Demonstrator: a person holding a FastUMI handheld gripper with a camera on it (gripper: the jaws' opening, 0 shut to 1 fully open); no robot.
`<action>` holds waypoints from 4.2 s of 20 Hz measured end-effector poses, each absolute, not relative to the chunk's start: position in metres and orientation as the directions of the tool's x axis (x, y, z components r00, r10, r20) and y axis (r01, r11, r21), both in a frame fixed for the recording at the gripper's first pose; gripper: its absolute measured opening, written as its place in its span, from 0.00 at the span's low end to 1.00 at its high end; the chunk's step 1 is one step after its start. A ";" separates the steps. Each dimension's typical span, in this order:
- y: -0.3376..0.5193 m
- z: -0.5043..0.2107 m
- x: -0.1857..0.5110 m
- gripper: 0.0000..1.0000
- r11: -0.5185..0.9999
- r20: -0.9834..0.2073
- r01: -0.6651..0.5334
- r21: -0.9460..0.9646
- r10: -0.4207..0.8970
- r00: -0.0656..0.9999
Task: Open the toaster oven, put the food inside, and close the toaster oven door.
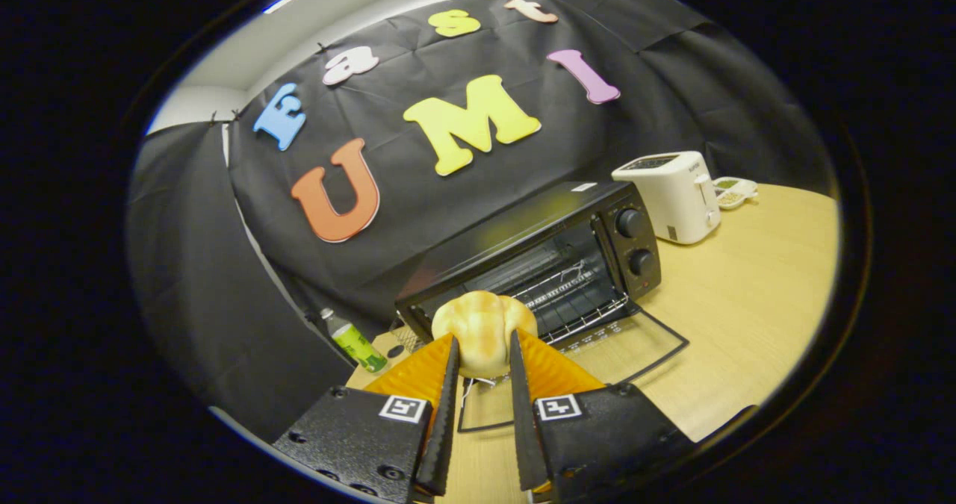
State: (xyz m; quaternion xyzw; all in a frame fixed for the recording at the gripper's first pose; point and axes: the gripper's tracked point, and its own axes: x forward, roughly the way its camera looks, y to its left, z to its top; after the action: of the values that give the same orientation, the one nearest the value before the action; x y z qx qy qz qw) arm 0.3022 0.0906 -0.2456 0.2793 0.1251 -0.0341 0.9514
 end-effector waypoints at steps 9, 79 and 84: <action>0.082 -0.278 0.386 0.40 0.870 -0.364 0.245 0.429 -0.082 0.928; 0.056 -0.334 0.263 1.00 0.992 -0.627 0.039 0.119 0.045 0.778; 0.054 -0.310 0.279 1.00 0.997 -0.565 0.028 0.066 0.014 0.825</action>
State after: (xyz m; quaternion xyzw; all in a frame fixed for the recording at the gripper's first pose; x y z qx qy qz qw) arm 0.2793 0.0539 -0.3097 0.0354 0.2957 -0.0035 0.9546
